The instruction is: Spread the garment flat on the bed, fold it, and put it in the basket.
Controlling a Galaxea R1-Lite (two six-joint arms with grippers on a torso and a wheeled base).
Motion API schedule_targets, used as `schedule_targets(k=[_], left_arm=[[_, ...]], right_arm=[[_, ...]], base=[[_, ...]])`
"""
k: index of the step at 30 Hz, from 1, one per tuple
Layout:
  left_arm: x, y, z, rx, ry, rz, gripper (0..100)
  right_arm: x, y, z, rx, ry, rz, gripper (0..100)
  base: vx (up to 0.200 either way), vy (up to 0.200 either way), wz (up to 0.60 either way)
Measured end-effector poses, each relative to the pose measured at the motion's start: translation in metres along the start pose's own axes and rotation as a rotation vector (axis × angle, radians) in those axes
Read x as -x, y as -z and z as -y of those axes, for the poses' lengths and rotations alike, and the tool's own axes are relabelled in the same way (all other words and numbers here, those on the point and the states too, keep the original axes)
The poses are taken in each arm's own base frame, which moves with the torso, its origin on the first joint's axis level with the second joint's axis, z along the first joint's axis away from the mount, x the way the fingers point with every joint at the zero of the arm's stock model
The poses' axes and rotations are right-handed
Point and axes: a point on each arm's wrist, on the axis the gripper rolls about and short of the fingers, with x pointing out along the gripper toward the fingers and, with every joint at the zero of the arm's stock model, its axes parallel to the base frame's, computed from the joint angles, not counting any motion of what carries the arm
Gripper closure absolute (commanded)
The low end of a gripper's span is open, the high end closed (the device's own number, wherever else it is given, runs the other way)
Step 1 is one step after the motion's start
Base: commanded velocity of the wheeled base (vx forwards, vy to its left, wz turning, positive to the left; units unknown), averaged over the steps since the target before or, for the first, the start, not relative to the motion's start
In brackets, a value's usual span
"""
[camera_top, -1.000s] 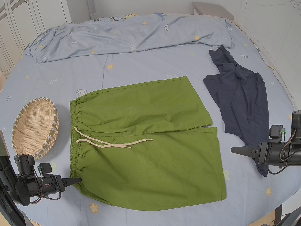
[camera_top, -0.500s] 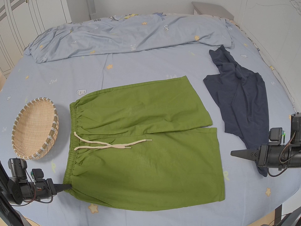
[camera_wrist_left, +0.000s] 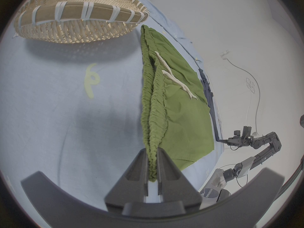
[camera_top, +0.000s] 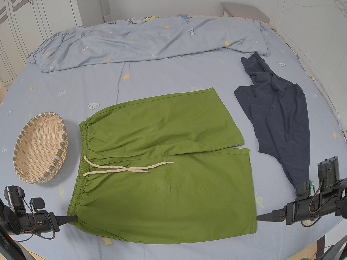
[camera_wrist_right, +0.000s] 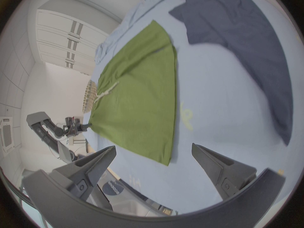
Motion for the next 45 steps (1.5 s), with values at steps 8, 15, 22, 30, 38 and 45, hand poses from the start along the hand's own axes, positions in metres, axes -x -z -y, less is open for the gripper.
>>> schedule_targets(k=[8, 15, 22, 30, 38, 45], left_arm=[[-0.001, 0.001, -0.002, 0.008, 0.005, -0.009, 100], [-0.002, 0.002, -0.002, 0.010, 0.007, -0.011, 100], [-0.002, 0.002, -0.002, 0.008, 0.007, -0.012, 100], [-0.001, 0.001, -0.001, 0.006, 0.007, -0.010, 100], [-0.001, 0.001, -0.001, 0.005, 0.006, -0.008, 100], [0.000, 0.001, -0.002, 0.010, 0.001, -0.003, 100]], right_arm=[[-0.023, 0.011, 0.013, 0.001, -0.050, -0.105, 0], [-0.044, 0.009, 0.021, 0.053, -0.118, -0.097, 0], [-0.055, 0.015, 0.024, 0.052, -0.189, -0.136, 0], [-0.064, 0.020, 0.026, 0.042, -0.193, -0.180, 0], [-0.066, 0.021, 0.027, 0.051, -0.202, -0.156, 0], [-0.066, 0.024, 0.035, 0.026, -0.167, -0.155, 100]], base=[[0.000, 0.000, 0.00], [0.000, 0.000, 0.00], [0.000, 0.000, 0.00], [0.000, 0.000, 0.00], [0.000, 0.000, 0.00], [0.000, 0.000, 0.00]])
